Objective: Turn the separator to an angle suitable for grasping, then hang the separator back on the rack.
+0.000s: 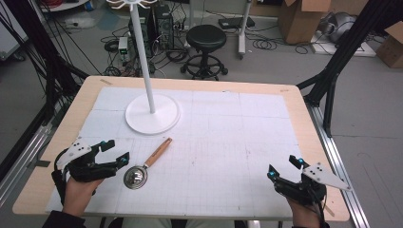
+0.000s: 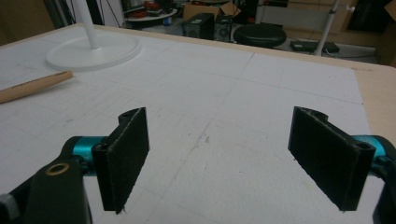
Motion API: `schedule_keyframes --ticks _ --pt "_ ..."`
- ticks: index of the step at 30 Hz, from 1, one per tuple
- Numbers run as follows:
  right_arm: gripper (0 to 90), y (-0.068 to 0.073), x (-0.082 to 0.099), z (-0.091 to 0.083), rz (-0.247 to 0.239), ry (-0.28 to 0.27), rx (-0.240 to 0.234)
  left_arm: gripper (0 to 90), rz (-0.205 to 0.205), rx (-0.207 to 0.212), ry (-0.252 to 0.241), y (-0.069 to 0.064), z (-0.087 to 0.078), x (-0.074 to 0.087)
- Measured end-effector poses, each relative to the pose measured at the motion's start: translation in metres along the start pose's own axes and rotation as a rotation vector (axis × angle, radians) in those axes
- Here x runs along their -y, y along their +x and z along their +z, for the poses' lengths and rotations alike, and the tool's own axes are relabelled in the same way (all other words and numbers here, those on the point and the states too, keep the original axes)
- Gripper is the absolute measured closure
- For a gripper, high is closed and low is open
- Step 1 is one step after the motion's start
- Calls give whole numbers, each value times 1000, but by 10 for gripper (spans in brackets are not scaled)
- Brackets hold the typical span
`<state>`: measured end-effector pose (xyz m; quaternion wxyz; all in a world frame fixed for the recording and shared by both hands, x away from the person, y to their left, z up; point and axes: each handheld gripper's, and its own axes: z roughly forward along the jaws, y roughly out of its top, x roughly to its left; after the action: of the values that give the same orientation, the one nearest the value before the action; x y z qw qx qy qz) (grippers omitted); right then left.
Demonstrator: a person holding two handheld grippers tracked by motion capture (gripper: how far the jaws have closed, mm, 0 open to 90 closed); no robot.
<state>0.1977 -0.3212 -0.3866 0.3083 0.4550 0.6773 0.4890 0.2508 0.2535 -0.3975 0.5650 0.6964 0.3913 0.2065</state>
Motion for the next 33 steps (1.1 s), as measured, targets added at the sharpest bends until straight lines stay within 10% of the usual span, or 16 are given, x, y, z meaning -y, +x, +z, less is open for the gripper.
schedule_keyframes --ticks 19,33 --pt "192 1 0 3 -11 11 -8 226 -31 -9 39 3 23 -9" --pt "192 -1 1 3 -14 15 -11 307 5 45 336 -10 104 -1"
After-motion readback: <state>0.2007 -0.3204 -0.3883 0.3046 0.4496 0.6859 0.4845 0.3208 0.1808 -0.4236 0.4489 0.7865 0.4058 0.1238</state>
